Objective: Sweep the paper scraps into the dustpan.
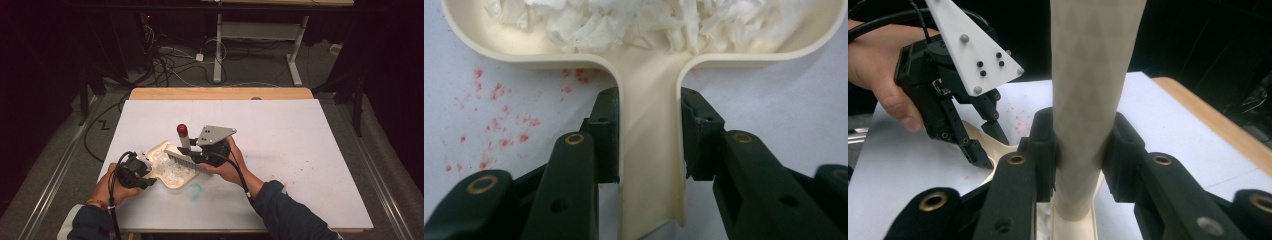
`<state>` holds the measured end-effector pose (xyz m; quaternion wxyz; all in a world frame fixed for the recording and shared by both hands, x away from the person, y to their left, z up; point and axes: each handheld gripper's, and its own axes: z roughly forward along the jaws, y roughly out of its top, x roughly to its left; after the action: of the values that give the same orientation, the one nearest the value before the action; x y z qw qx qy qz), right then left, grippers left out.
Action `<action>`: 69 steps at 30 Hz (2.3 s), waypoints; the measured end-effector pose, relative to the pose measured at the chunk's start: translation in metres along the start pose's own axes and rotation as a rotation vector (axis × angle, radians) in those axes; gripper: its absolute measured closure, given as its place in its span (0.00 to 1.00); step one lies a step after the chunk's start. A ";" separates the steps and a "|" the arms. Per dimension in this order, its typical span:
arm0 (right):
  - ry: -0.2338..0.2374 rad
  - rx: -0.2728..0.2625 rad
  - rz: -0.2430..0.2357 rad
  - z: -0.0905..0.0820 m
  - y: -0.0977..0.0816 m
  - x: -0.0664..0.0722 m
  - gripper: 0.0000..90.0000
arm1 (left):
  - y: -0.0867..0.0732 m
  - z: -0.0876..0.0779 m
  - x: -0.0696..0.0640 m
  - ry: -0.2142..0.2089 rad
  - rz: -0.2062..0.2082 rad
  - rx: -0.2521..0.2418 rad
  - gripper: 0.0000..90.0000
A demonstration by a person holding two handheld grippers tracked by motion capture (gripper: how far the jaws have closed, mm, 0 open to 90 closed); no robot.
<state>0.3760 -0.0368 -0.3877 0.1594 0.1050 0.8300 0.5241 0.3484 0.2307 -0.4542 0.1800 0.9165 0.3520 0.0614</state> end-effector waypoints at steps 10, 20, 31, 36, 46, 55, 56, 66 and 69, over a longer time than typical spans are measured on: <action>-0.066 -0.015 -0.003 -0.033 0.005 -0.009 0.79 | 0.000 0.000 0.000 0.000 -0.004 -0.002 0.70; -0.051 0.032 0.006 -0.069 -0.005 -0.005 0.79 | 0.000 0.000 -0.001 0.005 -0.003 -0.001 0.70; -0.044 0.131 0.015 -0.072 -0.025 0.010 0.79 | 0.002 -0.003 -0.009 0.016 0.025 0.033 0.70; -0.017 0.118 0.009 -0.061 -0.018 0.019 0.79 | 0.004 -0.005 -0.013 0.025 0.030 0.043 0.70; 0.010 0.068 -0.023 -0.057 -0.008 0.030 0.79 | 0.004 -0.005 -0.017 0.023 0.022 0.046 0.70; -0.038 0.022 0.019 -0.087 -0.008 0.011 0.79 | 0.004 -0.002 -0.017 0.010 -0.004 0.039 0.70; -0.037 0.022 0.024 -0.090 -0.009 0.009 0.79 | 0.004 -0.002 -0.017 0.007 -0.009 0.037 0.70; -0.111 0.040 0.073 -0.145 -0.028 -0.012 0.79 | 0.007 0.002 -0.019 0.021 -0.093 0.007 0.70; -0.140 0.042 0.096 -0.167 -0.036 -0.018 0.79 | 0.007 0.003 -0.019 0.022 -0.105 -0.006 0.70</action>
<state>0.3298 -0.1980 -0.3501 0.1894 0.1842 0.8216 0.5051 0.3395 0.2118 -0.4542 0.1816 0.8956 0.4012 0.0629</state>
